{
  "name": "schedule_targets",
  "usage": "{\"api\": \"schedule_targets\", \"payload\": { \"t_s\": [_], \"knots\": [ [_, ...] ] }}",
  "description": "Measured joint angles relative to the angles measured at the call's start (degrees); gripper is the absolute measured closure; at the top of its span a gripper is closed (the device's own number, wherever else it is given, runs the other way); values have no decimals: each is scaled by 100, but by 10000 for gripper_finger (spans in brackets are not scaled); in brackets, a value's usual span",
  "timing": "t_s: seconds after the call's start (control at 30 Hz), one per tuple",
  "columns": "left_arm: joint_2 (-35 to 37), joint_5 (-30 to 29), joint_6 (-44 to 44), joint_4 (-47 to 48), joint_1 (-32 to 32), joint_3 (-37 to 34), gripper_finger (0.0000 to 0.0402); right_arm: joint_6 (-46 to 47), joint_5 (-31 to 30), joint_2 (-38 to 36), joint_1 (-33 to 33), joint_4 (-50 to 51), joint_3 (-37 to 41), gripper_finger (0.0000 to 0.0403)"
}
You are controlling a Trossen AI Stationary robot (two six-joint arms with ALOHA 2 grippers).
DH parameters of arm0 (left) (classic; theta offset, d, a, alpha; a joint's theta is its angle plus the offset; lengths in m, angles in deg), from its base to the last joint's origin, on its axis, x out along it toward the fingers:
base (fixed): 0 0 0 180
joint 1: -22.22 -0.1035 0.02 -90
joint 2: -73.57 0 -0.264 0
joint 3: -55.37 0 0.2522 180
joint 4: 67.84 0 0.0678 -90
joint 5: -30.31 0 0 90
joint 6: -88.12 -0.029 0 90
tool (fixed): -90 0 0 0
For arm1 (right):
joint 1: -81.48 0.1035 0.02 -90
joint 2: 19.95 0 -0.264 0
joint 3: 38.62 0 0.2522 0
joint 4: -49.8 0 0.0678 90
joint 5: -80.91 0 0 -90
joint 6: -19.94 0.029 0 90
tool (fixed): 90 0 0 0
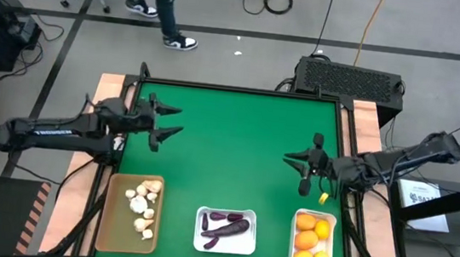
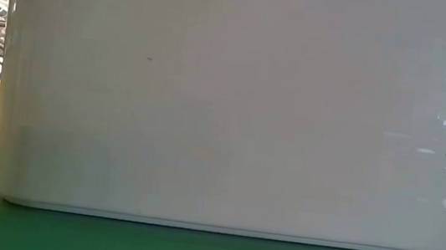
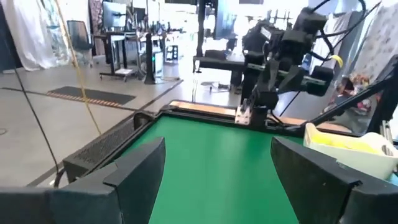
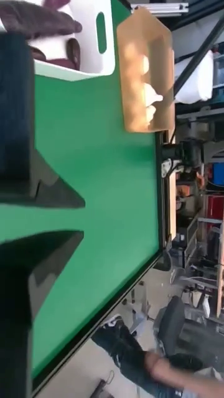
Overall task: Sort produce into baskets
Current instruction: Return to Home Position
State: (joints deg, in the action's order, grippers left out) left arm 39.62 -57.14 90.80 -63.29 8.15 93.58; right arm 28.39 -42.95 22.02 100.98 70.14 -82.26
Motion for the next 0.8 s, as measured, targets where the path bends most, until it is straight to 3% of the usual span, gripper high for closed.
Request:
{"api": "schedule_targets", "payload": {
  "t_s": [0.13,0.33,0.63,0.8],
  "knots": [
    [315,-335,302,-103,92,-496,102,-8,346,-172,-289,-261,309,396],
    [569,-652,563,-674,104,-1037,102,54,946,-613,-738,-297,674,398],
    [601,-619,1135,-1469,110,-1662,102,-256,1363,-1379,-1056,-1905,1906,402],
    [601,-621,1566,-2101,114,-2083,102,-116,1750,-1563,-1181,-2142,2175,402]
  ]
}}
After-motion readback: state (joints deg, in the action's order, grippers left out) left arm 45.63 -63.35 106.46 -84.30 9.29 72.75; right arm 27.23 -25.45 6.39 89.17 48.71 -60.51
